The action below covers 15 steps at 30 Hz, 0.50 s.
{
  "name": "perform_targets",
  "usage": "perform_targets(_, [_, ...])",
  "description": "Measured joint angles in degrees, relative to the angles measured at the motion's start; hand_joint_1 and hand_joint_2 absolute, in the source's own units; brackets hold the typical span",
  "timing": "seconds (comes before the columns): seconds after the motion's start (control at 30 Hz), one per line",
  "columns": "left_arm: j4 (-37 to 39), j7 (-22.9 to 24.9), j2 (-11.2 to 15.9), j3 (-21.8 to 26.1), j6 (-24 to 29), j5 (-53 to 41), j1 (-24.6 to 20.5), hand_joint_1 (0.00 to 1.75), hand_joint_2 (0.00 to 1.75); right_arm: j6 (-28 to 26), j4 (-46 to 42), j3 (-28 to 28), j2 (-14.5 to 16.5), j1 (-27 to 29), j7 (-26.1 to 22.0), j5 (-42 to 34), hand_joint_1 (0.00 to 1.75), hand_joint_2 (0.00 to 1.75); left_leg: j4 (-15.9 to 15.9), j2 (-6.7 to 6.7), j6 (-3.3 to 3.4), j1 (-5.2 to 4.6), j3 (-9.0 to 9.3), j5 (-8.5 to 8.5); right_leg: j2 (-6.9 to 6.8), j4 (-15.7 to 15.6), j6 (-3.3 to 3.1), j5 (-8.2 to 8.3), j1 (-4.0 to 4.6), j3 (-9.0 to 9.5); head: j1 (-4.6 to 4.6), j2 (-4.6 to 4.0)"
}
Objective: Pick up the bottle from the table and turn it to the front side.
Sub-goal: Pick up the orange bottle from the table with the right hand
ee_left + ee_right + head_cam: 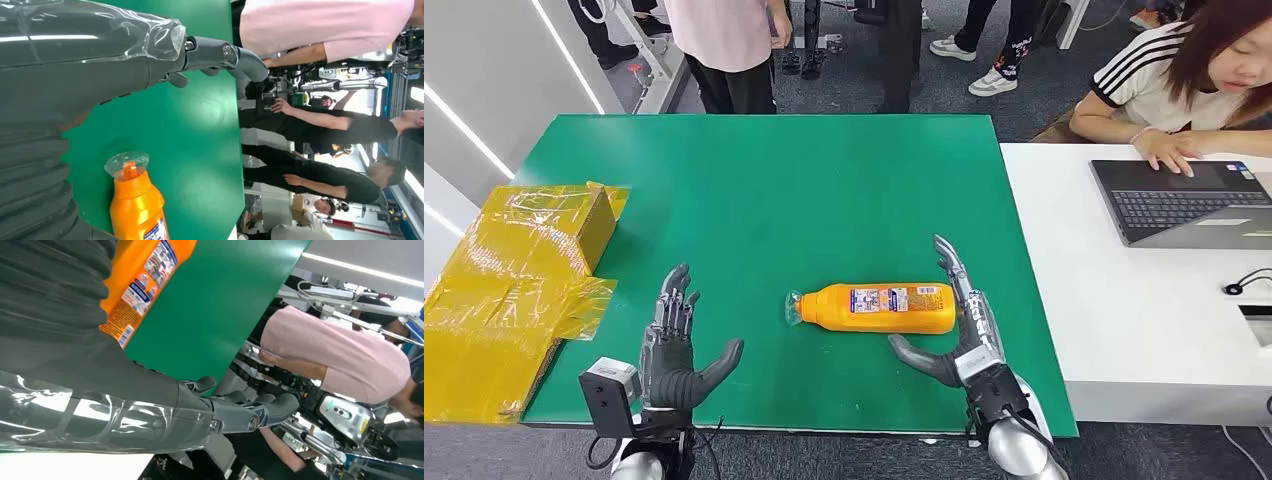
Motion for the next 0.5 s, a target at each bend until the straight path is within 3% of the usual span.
perform_targets(0.33, [1.38, 0.09, -0.79, -0.01, -2.7, -0.57, -2.94, 0.0, 1.75, -2.6, -5.39, -1.77, -0.05, 7.95, 0.18, 6.25, 0.0, 1.75, -0.01, 0.01, 0.01, 0.0, -0.02, -0.02, 0.01, 0.0, 0.01, -0.01, 0.0, -0.02, -0.01, 0.0])
perform_targets(0.5, [3.96, -0.17, -1.51, -0.37, -4.21, -0.4, -6.36, 0.0, 1.75, -5.33, -2.42, -1.97, -0.41, 3.63, 11.42, 23.35, 0.0, 1.75, -0.01, 0.13, 0.02, 0.0, -0.01, 0.06, 0.13, 0.01, 0.01, 0.13, 0.0, -0.01, 0.0, 0.0])
